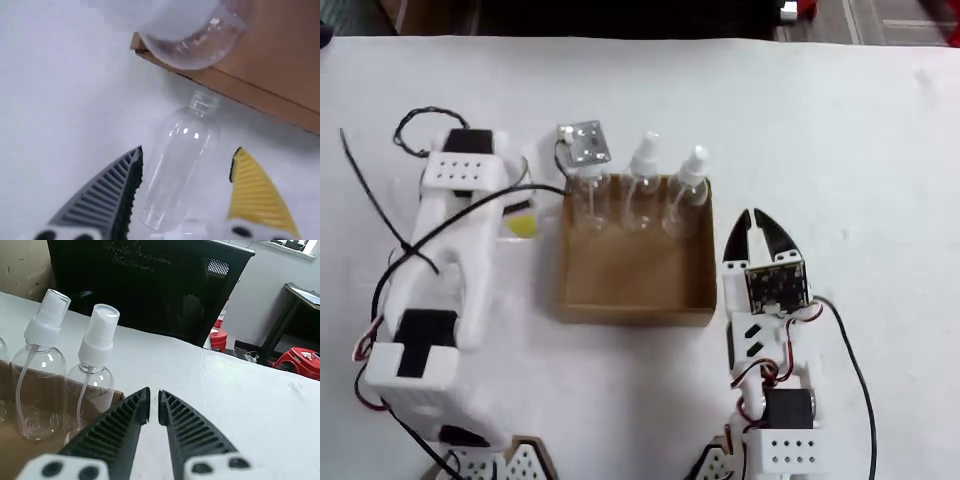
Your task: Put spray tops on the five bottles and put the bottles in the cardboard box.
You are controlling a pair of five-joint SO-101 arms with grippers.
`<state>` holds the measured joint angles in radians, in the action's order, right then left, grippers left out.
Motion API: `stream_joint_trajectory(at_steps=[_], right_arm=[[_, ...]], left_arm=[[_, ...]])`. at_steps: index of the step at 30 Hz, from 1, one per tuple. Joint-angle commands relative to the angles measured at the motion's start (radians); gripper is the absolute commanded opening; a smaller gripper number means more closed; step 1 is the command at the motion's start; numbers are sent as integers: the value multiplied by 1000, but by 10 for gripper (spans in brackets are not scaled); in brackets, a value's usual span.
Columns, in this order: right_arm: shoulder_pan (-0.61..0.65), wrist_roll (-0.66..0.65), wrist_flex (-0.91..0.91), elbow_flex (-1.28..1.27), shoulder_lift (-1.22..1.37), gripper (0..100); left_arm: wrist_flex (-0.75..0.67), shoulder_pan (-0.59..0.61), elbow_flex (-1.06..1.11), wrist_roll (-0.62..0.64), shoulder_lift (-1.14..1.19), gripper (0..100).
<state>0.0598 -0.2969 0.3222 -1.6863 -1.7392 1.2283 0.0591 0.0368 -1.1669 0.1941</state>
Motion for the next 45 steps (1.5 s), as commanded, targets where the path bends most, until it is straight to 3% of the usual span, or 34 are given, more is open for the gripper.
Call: stream_joint_trajectory(at_steps=[1,21,28,36,41,45], right_arm=[[2,-2,-8,-8,-1,18],[2,-2,-10,-8,-1,18],[2,-2,-10,-8,-1,18],[2,-2,-10,-8,-1,18],[2,-2,-10,-8,-1,18],[2,-2,-10,-8,-1,18]], left_arm=[[-23,-47,-12,-8,44,268],[-124,-70,-12,-12,179,243],[-167,-67,-6,-15,180,150],[-158,-68,-3,-17,180,143],[-158,-70,-2,-14,182,159],[-141,-67,-2,-8,182,262]])
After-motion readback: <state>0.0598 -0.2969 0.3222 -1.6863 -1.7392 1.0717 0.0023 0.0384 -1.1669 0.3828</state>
